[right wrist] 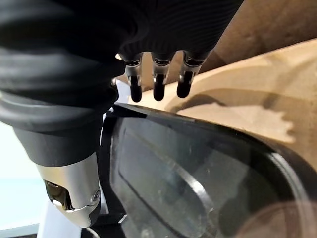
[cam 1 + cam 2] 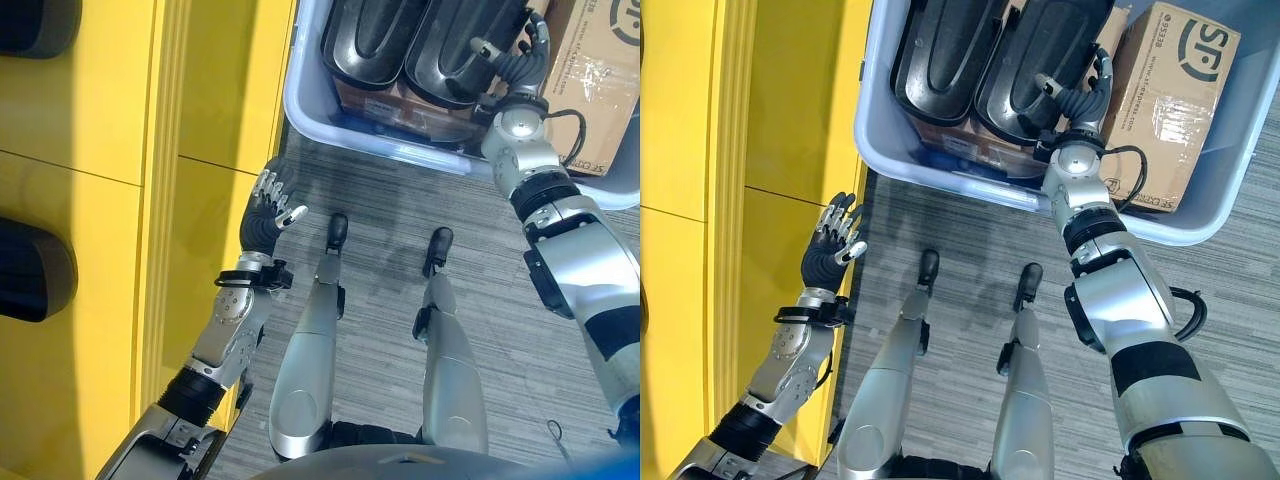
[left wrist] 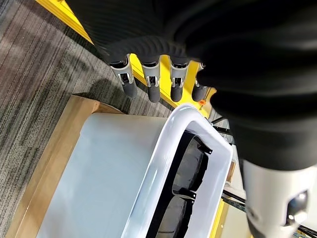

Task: Move parts from the plastic box to the shelf.

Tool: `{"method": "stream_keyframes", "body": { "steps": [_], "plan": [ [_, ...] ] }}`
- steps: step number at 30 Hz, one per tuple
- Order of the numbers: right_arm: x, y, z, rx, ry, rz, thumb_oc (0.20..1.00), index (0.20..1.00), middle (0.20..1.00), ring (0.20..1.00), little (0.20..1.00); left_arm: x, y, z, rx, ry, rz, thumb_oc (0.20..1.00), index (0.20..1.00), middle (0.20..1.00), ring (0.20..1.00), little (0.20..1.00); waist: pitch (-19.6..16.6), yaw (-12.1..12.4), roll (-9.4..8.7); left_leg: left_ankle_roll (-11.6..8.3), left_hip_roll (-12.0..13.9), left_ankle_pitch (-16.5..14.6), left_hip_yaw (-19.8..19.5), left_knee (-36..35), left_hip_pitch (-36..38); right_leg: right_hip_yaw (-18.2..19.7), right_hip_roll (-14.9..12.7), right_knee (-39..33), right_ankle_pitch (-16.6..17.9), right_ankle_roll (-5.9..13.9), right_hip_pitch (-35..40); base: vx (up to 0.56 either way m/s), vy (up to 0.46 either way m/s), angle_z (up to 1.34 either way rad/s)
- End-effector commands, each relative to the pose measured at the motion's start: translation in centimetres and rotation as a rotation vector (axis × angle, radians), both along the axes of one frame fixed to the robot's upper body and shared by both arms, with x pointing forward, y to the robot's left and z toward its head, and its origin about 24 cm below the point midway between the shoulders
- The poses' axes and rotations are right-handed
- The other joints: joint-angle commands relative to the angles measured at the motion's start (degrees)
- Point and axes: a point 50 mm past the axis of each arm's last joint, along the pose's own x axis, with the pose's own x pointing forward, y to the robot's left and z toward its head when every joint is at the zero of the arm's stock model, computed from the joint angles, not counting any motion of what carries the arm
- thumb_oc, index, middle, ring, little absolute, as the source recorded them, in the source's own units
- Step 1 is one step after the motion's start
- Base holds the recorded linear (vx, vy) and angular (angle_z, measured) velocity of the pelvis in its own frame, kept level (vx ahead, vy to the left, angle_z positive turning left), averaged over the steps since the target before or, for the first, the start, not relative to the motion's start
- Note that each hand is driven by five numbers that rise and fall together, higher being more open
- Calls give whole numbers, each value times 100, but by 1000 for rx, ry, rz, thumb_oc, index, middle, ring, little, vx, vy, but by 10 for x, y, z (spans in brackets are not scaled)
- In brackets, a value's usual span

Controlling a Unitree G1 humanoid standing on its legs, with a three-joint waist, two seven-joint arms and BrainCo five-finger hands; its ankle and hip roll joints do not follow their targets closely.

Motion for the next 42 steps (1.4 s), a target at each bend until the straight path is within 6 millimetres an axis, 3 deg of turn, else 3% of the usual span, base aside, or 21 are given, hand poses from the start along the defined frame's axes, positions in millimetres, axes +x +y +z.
{"method": "stream_keyframes", "body": {
  "steps": [1, 9, 18, 27, 40, 41, 42],
  "plan": [
    [-2, 4, 27, -105, -70, -1, 1000, 1000, 1000, 1000, 1000, -13, 6, 23, 7, -134, -1, 1000, 1000, 1000, 1000, 1000, -123, 92, 35, -13, 303, -272, -65, -12, -79, 3, -460, 889, -1168, 371, 499, 3, -10, 4],
    [-5, -35, 27, -149, 14, -136, 1000, 1000, 1000, 1000, 1000, -14, 3, 23, 8, -135, -17, 1000, 1000, 1000, 1000, 1000, -123, 207, 111, 2, 235, -245, -156, -11, -285, -73, -472, 878, -1200, 381, 402, -1, 7, 6],
    [-11, -60, 32, -152, 33, -217, 1000, 1000, 1000, 1000, 1000, -15, -2, 23, 2, -137, -28, 1000, 1000, 1000, 1000, 1000, -123, 249, 185, 3, 188, -230, -179, -16, -478, -115, -469, 875, -1205, 391, 250, 0, 0, 0],
    [-13, -65, 36, -150, 30, -235, 1000, 1000, 1000, 1000, 1000, -15, -1, 24, 2, -142, -21, 1000, 1000, 1000, 1000, 1000, -123, 301, 230, 4, 172, -237, -226, 4, -627, -153, -465, 886, -1227, 392, 150, 1, 0, 0],
    [-7, -50, 32, -285, 86, -198, 1000, 1000, 1000, 1000, 1000, -16, -2, 26, -2, -151, -19, 1000, 1000, 1000, 1000, 1000, -123, 410, 188, 19, 69, -268, -412, 150, -982, -302, -438, 899, -1268, 401, 34, 3, -3, 2],
    [-7, -52, 31, -288, 96, -197, 856, 856, 856, 856, 856, -16, -2, 26, -1, -152, -19, 1000, 1000, 1000, 1000, 1000, -123, 425, 185, 21, 57, -270, -423, 155, -996, -316, -437, 898, -1270, 401, 27, 4, 2, 7],
    [-7, -53, 30, -297, 109, -200, 558, 558, 558, 558, 558, -16, -2, 26, 0, -151, -21, 1000, 1000, 1000, 1000, 1000, -123, 439, 184, 22, 46, -271, -444, 164, -1018, -327, -439, 893, -1268, 405, 23, 1, -7, 10]
  ]
}}
